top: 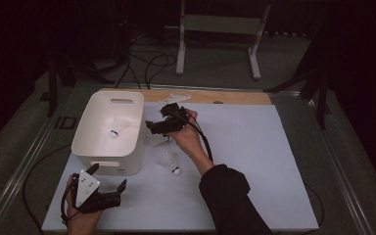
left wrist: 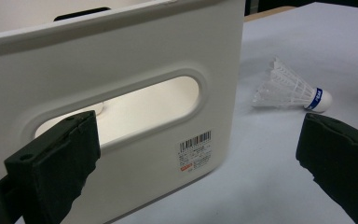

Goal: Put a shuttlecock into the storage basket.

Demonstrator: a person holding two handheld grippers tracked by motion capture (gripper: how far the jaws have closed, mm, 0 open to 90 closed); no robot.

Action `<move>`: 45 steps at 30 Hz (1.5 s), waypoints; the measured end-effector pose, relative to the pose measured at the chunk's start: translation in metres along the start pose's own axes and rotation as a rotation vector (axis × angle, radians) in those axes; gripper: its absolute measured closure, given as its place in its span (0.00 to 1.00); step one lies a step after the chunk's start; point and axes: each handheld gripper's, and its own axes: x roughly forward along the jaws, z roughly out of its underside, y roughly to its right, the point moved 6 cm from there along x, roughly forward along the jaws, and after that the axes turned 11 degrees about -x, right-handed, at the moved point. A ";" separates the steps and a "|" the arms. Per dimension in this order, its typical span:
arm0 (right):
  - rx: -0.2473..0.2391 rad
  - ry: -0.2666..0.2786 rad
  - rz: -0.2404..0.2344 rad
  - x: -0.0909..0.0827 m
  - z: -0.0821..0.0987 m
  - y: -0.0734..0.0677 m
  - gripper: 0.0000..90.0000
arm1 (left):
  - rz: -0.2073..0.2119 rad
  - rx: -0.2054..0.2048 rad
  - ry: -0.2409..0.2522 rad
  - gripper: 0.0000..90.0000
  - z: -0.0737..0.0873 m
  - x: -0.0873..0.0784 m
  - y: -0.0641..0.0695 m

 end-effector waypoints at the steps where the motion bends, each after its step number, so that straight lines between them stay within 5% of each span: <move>1: 0.000 -0.006 0.001 0.001 0.001 0.000 0.14 | 0.000 0.000 0.001 0.00 0.000 0.000 0.000; 45: -0.010 -0.133 0.024 0.040 0.036 0.000 0.11 | 0.001 -0.002 0.001 0.00 0.000 0.000 0.000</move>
